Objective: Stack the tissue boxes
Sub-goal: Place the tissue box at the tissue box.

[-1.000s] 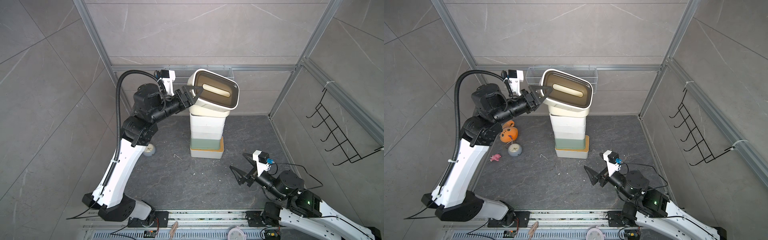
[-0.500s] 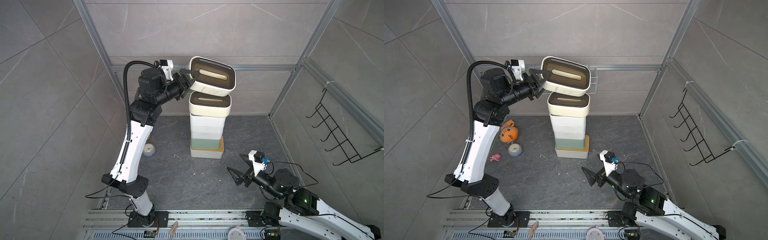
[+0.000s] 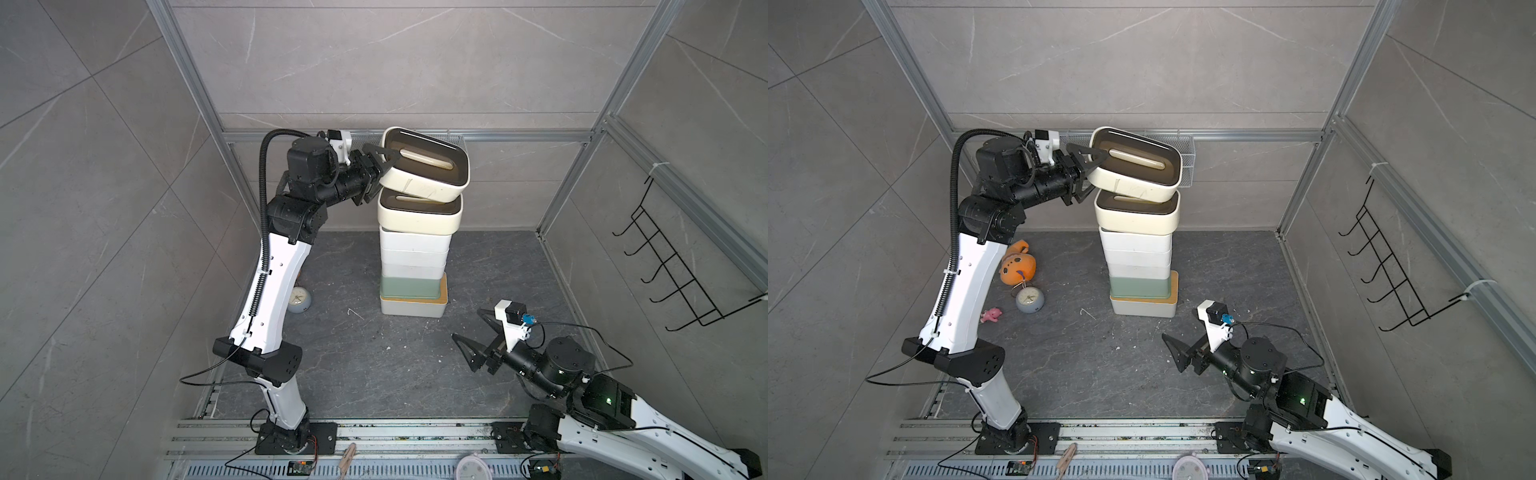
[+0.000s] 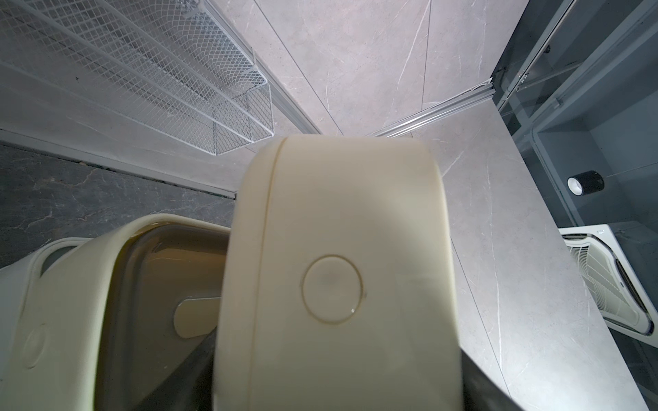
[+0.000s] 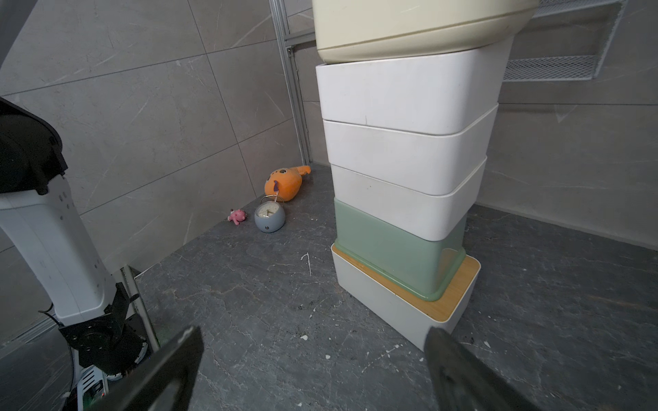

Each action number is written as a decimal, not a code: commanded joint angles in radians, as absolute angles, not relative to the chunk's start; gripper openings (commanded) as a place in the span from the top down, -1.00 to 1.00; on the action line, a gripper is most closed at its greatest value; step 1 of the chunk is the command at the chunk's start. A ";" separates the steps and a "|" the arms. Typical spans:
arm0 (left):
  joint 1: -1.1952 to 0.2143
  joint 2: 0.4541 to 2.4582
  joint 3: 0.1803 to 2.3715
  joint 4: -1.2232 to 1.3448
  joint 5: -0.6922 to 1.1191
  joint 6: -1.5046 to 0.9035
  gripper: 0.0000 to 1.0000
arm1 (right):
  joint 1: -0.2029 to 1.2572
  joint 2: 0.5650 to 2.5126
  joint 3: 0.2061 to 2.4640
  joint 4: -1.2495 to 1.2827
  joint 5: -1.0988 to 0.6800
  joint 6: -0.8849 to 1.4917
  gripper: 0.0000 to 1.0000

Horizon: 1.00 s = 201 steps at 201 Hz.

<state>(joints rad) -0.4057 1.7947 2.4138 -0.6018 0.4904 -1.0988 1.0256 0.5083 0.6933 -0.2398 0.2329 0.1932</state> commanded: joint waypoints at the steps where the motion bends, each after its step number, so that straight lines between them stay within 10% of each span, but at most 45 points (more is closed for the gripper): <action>1: -0.402 1.797 2.435 -0.520 0.538 -1.121 -0.27 | 1.030 0.491 0.698 -0.253 0.251 0.215 -1.00; 201: -0.402 1.775 2.360 -0.488 0.592 -1.149 -0.38 | 1.030 0.474 0.676 -0.252 0.276 0.219 -1.00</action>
